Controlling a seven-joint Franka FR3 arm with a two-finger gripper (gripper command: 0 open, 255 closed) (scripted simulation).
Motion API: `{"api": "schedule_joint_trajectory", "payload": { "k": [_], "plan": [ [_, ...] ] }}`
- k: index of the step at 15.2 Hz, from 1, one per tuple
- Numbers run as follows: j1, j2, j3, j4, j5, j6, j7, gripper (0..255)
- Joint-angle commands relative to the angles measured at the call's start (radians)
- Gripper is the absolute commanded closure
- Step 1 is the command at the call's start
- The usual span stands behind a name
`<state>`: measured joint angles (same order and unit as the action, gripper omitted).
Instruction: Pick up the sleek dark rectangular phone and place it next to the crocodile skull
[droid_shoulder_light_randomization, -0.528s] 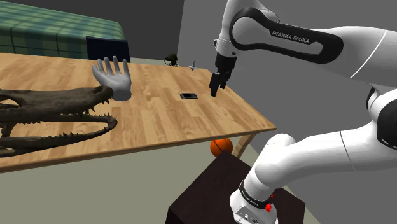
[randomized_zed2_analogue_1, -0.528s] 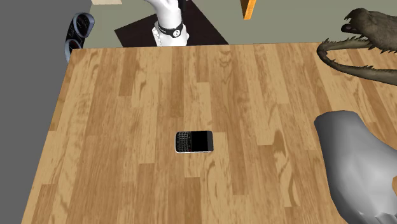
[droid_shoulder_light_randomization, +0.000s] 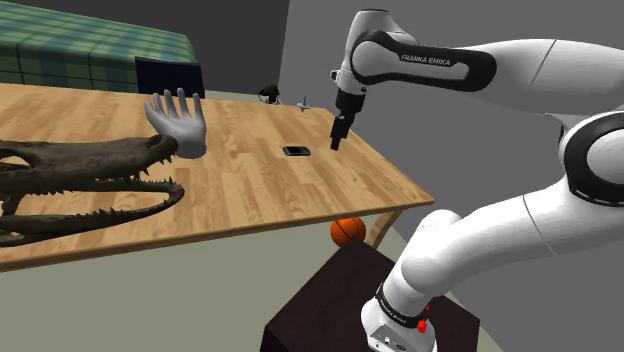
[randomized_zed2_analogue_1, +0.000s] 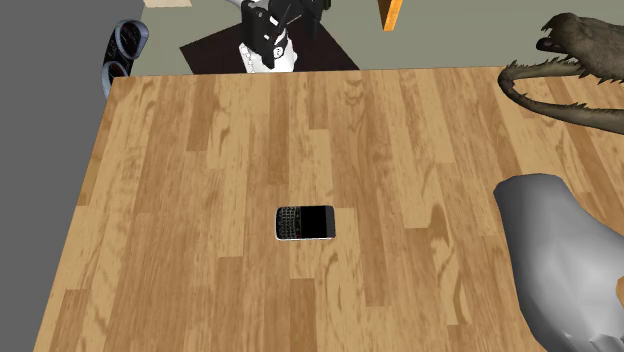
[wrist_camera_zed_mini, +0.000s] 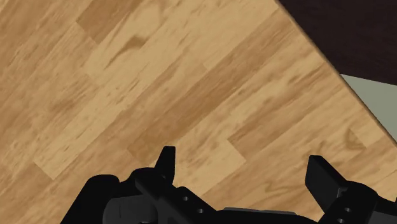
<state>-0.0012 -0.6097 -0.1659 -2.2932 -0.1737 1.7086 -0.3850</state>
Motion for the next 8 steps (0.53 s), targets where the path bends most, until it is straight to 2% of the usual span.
{"api": "schedule_joint_trajectory", "payload": {
  "k": [1, 8],
  "plan": [
    [0.009, 0.053, -0.043, 0.014, -0.007, 0.045, -0.08, 0],
    [0.044, 0.294, -0.191, 0.132, 0.025, 0.176, -0.376, 0]
  ]
}}
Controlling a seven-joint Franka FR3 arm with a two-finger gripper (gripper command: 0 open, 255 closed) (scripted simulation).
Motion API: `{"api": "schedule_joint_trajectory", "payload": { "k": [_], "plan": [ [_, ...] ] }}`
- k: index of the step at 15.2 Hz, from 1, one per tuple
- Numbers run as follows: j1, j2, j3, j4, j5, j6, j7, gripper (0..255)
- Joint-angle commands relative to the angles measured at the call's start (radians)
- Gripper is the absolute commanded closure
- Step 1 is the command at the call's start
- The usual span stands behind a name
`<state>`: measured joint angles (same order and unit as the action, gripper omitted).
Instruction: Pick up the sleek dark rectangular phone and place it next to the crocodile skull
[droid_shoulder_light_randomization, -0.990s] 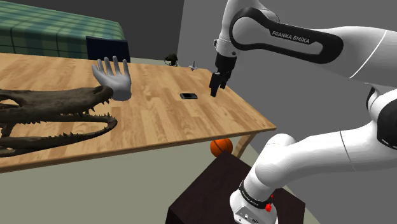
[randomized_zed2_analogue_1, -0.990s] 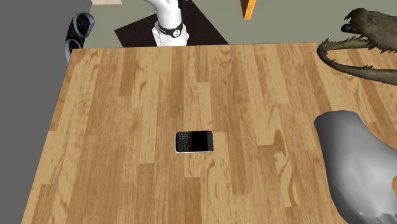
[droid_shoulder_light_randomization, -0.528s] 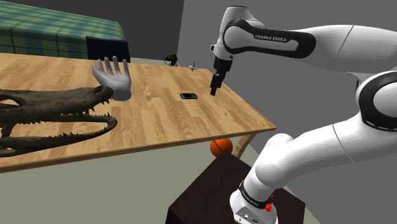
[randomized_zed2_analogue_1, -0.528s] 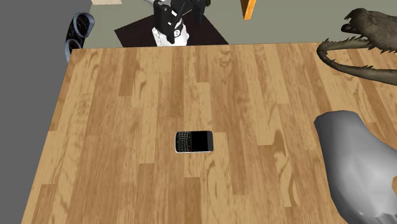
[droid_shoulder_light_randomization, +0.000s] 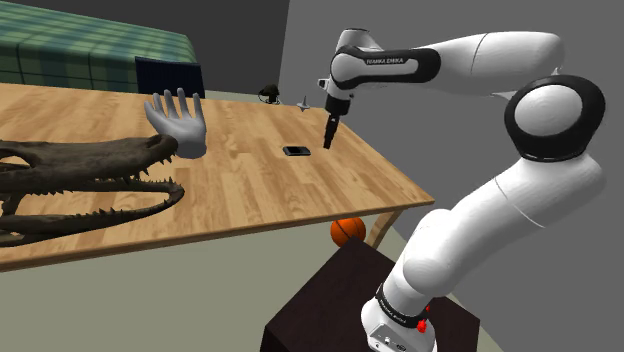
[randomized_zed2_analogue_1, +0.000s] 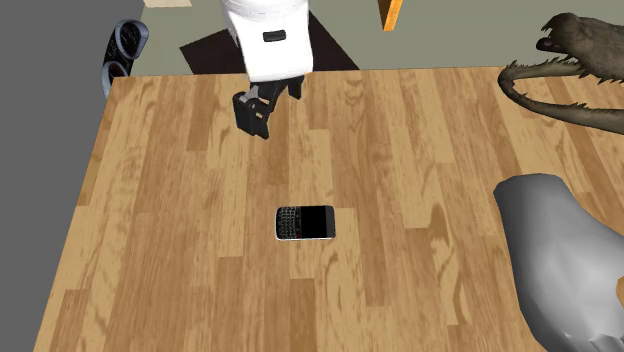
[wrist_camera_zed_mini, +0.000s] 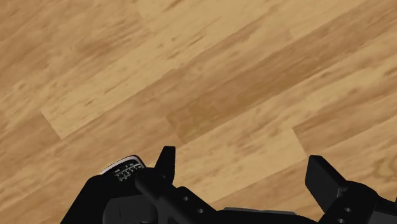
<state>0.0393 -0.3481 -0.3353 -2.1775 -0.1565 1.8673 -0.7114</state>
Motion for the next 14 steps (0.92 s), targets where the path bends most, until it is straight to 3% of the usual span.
{"api": "schedule_joint_trajectory", "payload": {
  "k": [1, 7, 12, 14],
  "plan": [
    [0.009, 0.072, -0.039, 0.04, 0.021, 0.032, -0.094, 0],
    [0.018, 0.33, -0.118, 0.214, 0.144, 0.088, -0.369, 0],
    [-0.022, 0.56, -0.123, 0.407, 0.272, 0.083, -0.584, 0],
    [-0.025, 0.565, -0.12, 0.4, 0.274, 0.095, -0.587, 0]
  ]
}}
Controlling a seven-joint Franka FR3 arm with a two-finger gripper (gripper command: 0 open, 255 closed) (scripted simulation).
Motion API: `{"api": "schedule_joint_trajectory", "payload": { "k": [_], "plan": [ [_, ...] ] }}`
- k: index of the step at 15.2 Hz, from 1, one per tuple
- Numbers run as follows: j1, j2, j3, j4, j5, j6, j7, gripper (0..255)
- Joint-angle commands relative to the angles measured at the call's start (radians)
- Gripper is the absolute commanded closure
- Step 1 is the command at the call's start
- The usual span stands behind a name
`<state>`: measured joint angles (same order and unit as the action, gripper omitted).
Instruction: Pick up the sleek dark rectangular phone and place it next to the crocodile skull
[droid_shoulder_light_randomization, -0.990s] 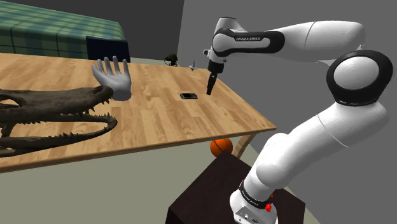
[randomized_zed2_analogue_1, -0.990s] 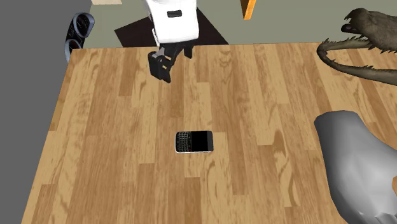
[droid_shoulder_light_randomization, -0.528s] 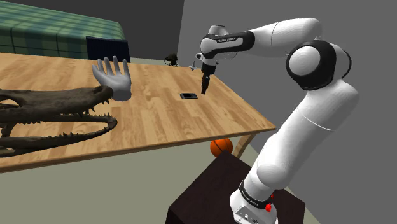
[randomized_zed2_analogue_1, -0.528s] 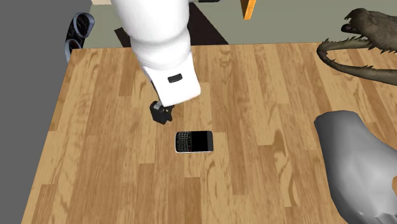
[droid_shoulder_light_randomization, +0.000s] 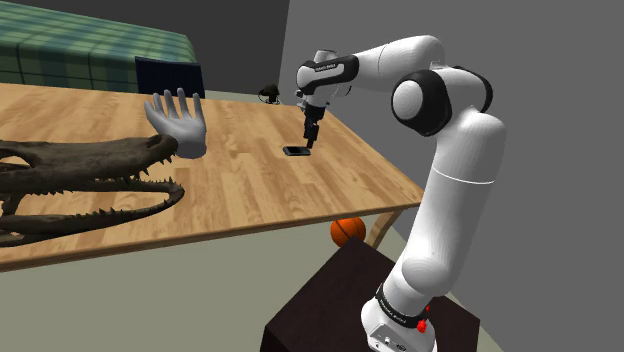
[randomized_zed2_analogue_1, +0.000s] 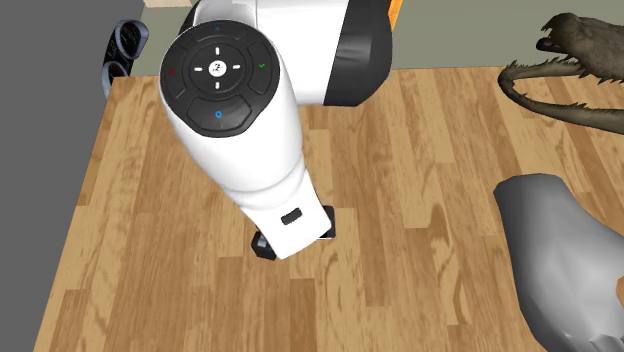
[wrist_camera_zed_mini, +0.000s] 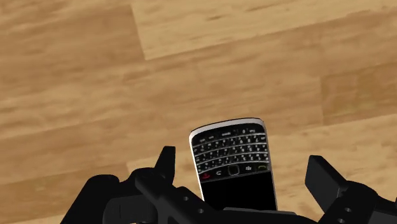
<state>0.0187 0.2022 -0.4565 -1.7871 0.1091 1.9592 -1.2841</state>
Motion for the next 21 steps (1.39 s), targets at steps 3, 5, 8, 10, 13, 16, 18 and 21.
{"api": "schedule_joint_trajectory", "payload": {
  "k": [3, 5, 8, 10, 13, 16, 18, 21],
  "plan": [
    [-0.005, 0.026, 0.004, -0.017, 0.015, 0.04, -0.019, 0],
    [-0.006, 0.035, 0.005, -0.034, 0.02, 0.065, -0.022, 0],
    [-0.007, 0.042, 0.007, -0.047, 0.025, 0.083, -0.025, 0],
    [-0.007, 0.042, 0.007, -0.047, 0.025, 0.083, -0.025, 0],
    [-0.007, 0.042, 0.007, -0.047, 0.025, 0.083, -0.025, 0],
    [-0.006, 0.042, 0.007, -0.047, 0.025, 0.083, -0.025, 255],
    [-0.006, 0.042, 0.007, -0.047, 0.025, 0.083, -0.025, 255],
    [-0.006, 0.042, 0.007, -0.047, 0.025, 0.083, -0.025, 255]
  ]
}}
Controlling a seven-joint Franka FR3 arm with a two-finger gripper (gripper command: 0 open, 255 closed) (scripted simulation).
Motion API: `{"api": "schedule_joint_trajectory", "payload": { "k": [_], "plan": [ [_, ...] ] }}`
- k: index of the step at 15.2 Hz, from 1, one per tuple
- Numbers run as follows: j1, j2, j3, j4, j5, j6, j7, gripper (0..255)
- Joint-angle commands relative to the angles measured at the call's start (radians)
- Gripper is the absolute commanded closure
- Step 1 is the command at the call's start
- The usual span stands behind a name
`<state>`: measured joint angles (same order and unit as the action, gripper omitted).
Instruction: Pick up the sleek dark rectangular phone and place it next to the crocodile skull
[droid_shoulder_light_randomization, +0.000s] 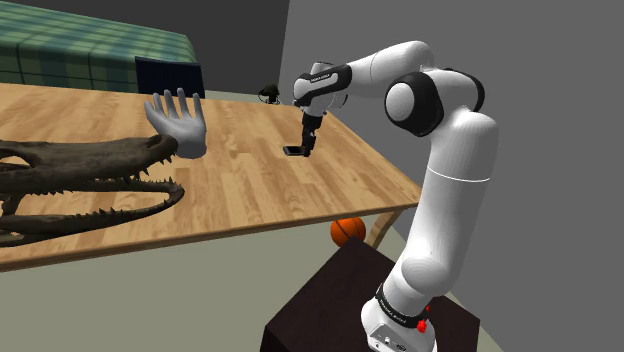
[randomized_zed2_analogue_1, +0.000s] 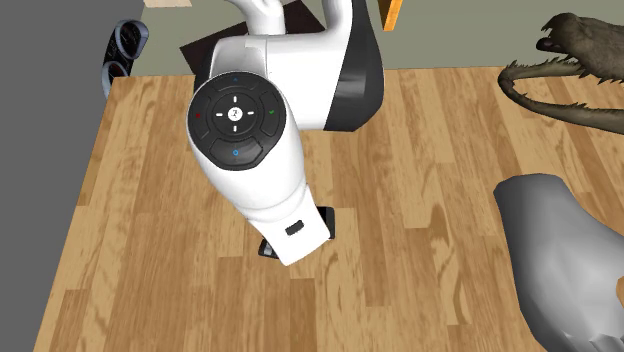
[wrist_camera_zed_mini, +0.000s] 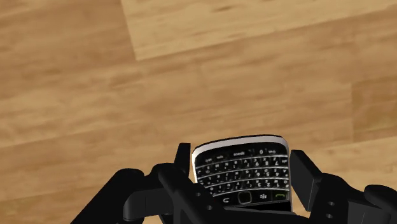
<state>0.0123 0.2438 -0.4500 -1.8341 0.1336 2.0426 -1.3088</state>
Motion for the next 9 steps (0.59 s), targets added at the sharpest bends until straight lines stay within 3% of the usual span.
{"api": "schedule_joint_trajectory", "payload": {
  "k": [1, 9],
  "plan": [
    [0.0, 0.0, 0.0, 0.0, 0.0, 0.0, 0.0, 255],
    [0.003, -0.025, -0.004, 0.05, -0.015, -0.073, 0.011, 255]
  ]
}}
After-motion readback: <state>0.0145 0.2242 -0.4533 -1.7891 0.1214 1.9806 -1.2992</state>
